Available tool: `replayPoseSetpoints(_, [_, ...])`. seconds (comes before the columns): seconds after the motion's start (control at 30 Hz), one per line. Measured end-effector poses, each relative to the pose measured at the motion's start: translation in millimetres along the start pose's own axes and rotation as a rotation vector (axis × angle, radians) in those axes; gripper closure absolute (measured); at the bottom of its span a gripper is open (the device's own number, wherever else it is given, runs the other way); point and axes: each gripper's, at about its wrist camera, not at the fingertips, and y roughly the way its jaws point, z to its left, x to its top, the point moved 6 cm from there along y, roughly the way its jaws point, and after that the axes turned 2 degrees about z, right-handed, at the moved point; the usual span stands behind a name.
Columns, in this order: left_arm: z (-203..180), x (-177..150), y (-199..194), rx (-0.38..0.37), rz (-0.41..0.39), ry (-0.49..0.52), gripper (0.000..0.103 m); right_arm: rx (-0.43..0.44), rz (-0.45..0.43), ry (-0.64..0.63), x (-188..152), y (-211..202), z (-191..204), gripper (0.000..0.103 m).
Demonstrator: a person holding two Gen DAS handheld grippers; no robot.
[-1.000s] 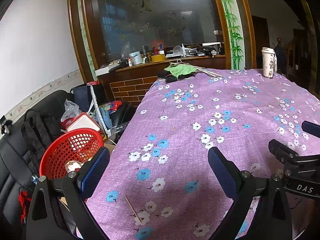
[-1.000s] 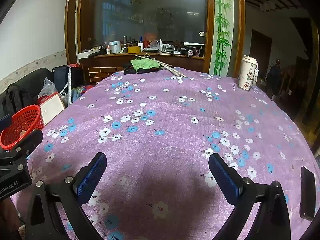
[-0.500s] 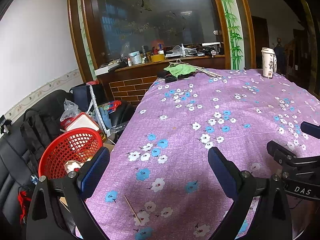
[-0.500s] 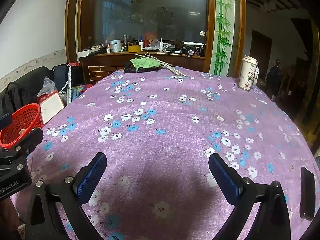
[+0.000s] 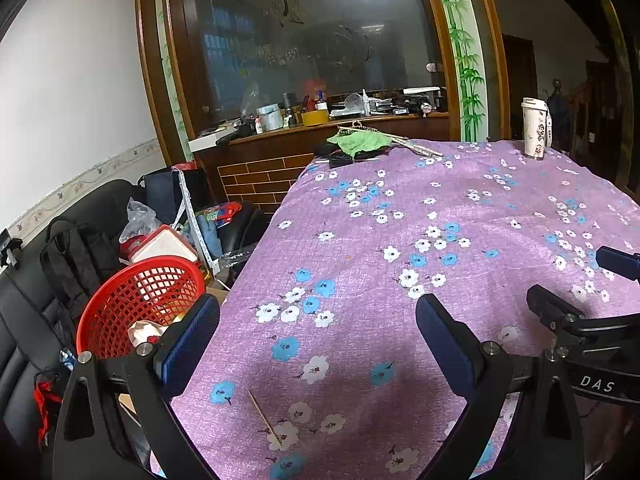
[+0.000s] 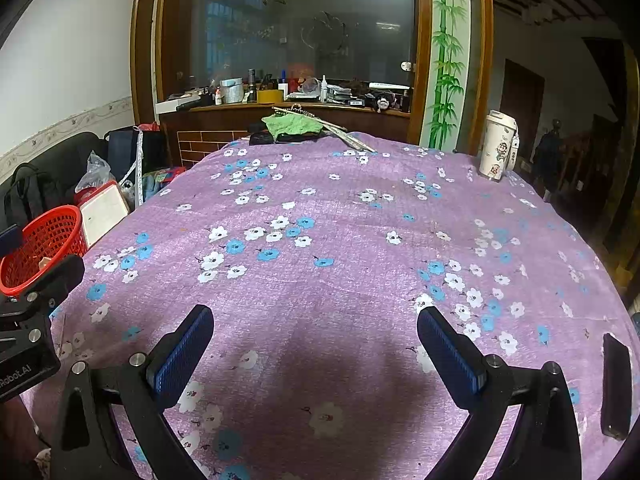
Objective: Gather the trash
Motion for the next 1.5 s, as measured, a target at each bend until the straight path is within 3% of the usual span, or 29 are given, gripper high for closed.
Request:
replayPoseSetpoints(1.1, [2, -6, 8, -0.013, 0.036, -0.005, 0.005, -0.003, 0.025, 0.005, -4, 8, 0, 0.000])
replayPoseSetpoints(1.23, [-10, -6, 18, -0.045, 0.073, 0.024, 0.005, 0.033, 0.079, 0.038, -6, 19, -7, 0.000])
replayPoseSetpoints(1.5, [-44, 1, 52, -0.177, 0.220, 0.055, 0.005, 0.018, 0.189, 0.107, -5, 44, -32, 0.000])
